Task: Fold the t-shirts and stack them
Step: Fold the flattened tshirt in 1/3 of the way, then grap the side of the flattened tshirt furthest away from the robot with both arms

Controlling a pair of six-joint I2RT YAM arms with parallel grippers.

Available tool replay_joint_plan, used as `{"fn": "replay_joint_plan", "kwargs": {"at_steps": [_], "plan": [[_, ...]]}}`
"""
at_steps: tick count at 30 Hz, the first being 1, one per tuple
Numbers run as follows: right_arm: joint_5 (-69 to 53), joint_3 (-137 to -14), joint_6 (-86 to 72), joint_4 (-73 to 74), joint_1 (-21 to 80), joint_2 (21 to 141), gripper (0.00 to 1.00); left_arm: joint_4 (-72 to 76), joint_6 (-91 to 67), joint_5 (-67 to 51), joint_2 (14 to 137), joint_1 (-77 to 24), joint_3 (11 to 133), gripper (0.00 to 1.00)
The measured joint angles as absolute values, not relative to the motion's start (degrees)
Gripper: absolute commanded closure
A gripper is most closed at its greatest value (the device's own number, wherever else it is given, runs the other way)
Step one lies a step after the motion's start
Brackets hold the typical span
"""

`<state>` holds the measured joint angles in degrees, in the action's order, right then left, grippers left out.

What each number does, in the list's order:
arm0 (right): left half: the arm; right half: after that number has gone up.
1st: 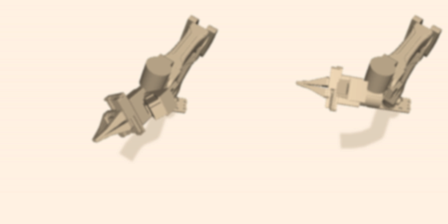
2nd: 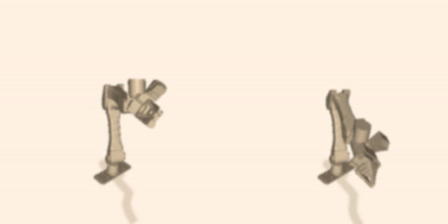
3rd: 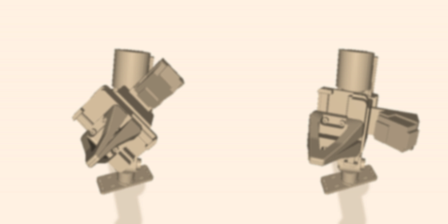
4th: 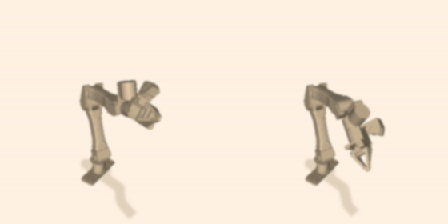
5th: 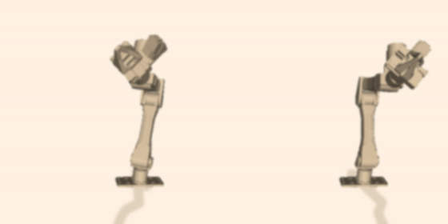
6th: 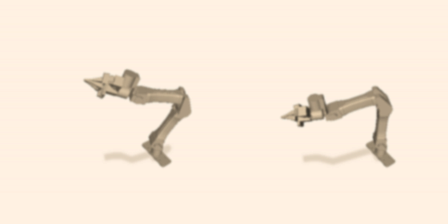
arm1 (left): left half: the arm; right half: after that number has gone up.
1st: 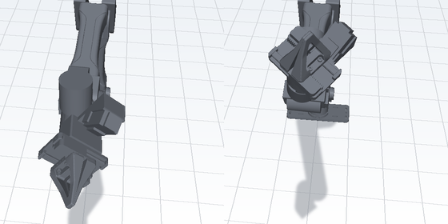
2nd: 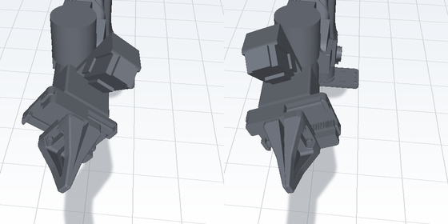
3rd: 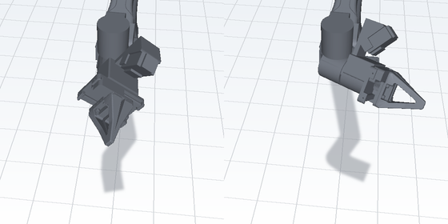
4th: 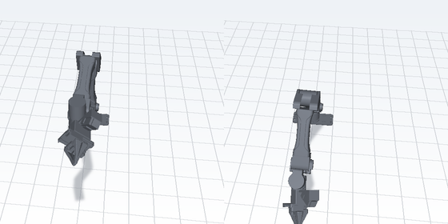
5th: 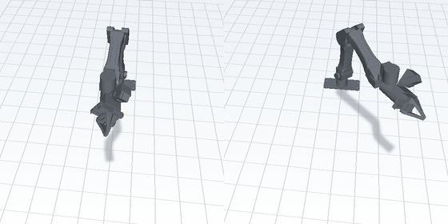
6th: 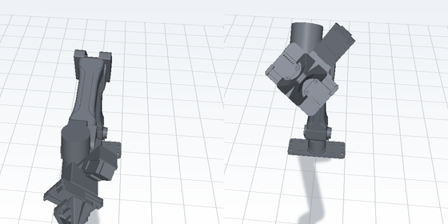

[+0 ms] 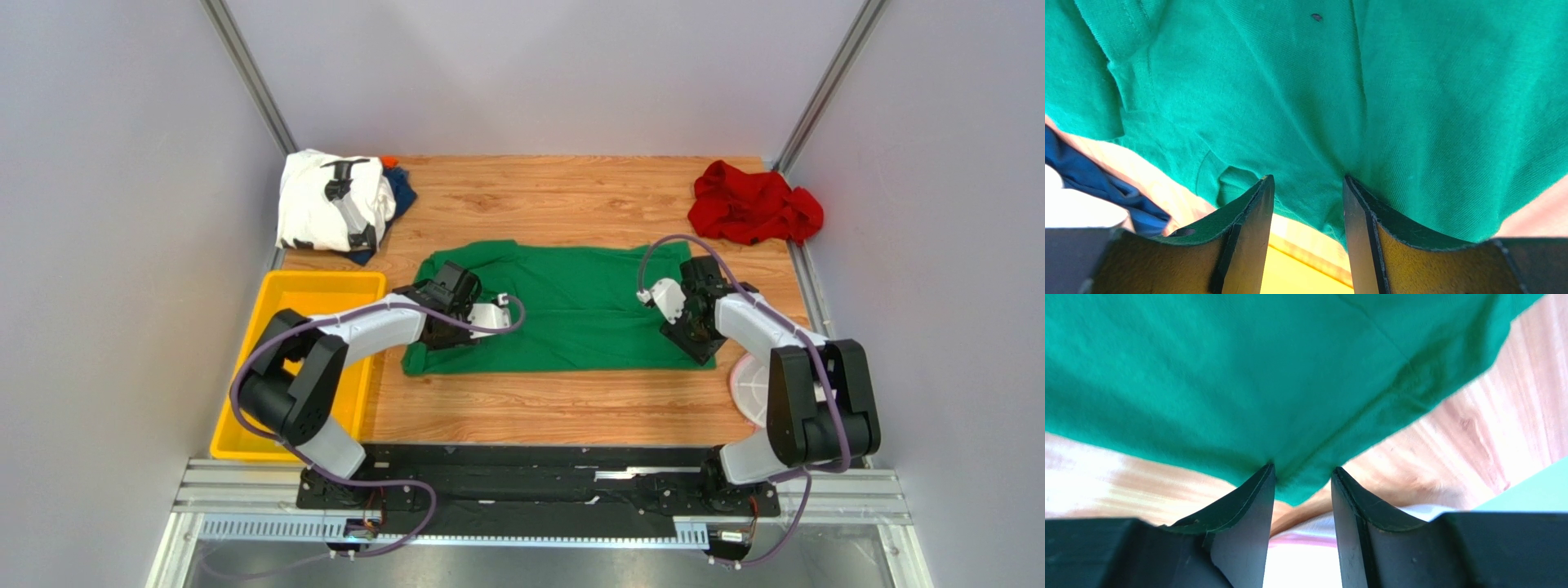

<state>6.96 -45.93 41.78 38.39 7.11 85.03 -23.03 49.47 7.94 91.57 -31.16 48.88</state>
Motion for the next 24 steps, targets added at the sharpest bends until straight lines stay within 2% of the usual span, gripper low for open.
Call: {"fn": "replay_joint_plan", "kwargs": {"at_steps": [11, 15, 19, 24], "plan": [[7.0, -48.6, 41.1, 43.4, 7.1, 81.8, 0.55, -26.3, 47.9, 8.0, 88.2, -31.7, 48.6, 0.43], [7.0, -56.2, 39.9, 45.2, 7.1, 81.4, 0.41, -27.1, 47.4, 7.8, 85.4, -31.7, 54.1, 0.36], [7.0, -65.1, 38.2, 44.4, 7.1, 82.5, 0.38, -26.3, 47.0, 6.7, 84.2, -30.9, 61.7, 0.34], [6.7, -75.0, 35.7, 41.8, 7.1, 91.2, 0.32, -25.3, 46.9, 4.7, 88.9, -26.7, 71.6, 0.33]]}}
